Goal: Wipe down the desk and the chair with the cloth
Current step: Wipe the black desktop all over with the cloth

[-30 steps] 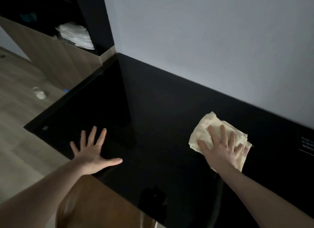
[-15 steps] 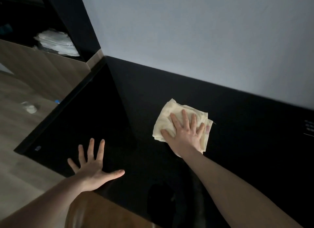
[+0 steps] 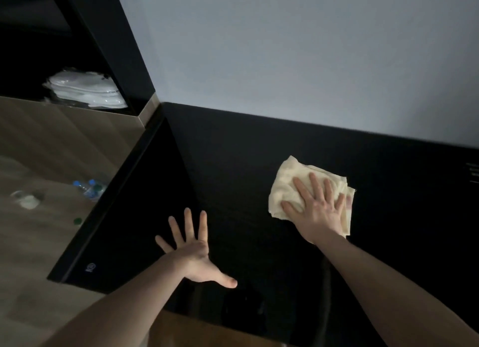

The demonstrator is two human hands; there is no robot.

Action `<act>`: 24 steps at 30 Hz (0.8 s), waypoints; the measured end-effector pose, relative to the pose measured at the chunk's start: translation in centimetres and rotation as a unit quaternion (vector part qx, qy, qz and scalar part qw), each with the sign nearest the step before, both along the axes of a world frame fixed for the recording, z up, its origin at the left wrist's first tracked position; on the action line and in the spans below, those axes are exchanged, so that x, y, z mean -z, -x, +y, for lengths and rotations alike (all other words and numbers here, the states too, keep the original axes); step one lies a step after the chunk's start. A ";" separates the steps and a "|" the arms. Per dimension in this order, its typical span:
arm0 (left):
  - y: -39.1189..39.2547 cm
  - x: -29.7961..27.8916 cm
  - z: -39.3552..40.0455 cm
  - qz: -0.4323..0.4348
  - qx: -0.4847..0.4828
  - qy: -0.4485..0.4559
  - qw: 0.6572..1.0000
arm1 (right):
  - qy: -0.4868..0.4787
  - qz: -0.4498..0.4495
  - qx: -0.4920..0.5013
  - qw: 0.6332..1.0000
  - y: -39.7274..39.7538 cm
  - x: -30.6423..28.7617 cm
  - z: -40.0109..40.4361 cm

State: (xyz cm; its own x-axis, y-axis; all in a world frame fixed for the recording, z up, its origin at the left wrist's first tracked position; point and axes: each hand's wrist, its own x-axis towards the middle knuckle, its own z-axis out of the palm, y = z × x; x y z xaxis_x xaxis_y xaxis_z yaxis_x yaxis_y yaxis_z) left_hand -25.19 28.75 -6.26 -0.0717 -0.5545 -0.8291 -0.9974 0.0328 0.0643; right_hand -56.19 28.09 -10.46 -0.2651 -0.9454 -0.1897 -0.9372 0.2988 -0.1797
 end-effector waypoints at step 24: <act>-4.7 1.6 -1.4 0.085 0.123 0.024 0.988 | 0.003 -0.018 0.154 0.988 -5.1 0.2 0.2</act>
State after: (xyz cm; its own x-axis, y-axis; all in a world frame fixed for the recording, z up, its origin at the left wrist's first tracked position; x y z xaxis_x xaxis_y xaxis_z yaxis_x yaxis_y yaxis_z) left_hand -20.51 27.39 -7.85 -0.3460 -0.5417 -0.7661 -0.9336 0.2802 0.2235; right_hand -51.10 28.25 -10.70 -0.5327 -0.8225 -0.1994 -0.7953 0.5671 -0.2144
